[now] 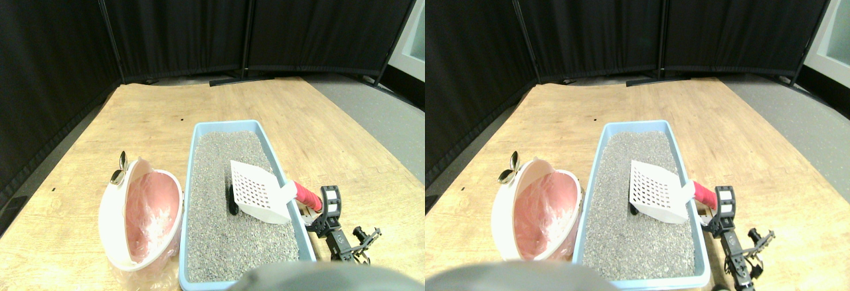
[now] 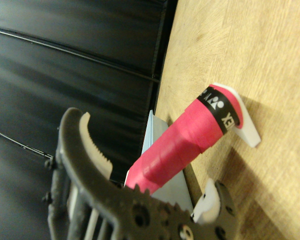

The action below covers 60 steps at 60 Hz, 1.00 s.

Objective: Scoop (unimanual)

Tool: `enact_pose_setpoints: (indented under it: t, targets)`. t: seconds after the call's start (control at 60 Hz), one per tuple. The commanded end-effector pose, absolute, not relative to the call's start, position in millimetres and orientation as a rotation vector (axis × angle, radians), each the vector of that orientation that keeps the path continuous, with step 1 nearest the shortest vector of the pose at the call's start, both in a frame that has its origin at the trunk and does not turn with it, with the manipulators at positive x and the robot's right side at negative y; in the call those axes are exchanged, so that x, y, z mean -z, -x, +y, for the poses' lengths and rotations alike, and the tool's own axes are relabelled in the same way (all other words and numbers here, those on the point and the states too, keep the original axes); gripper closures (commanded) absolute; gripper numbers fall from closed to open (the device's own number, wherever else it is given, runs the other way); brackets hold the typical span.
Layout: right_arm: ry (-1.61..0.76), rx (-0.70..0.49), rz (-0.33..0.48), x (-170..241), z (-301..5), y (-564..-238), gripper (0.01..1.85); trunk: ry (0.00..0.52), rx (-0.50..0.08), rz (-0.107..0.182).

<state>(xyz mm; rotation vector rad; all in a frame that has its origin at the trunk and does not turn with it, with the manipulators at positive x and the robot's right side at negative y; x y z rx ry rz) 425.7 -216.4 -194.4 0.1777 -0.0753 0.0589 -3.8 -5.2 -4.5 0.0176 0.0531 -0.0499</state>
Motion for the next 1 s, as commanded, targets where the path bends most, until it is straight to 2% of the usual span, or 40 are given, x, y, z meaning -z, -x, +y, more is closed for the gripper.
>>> enact_pose_setpoints:
  t: [0.017,0.2,0.75,1.0]
  targets:
    - [-0.18,-0.038,-0.104,187,-218,-429,0.86,0.004,0.051,0.068]
    - [-0.207,-0.03,-0.093,190,-221,-434,0.86,0.007,0.046,0.068]
    - [-0.242,0.005,0.004,188,-218,-453,0.83,0.025,0.028,0.063]
    - [-0.263,0.031,0.039,197,-221,-463,0.83,0.033,0.024,0.071]
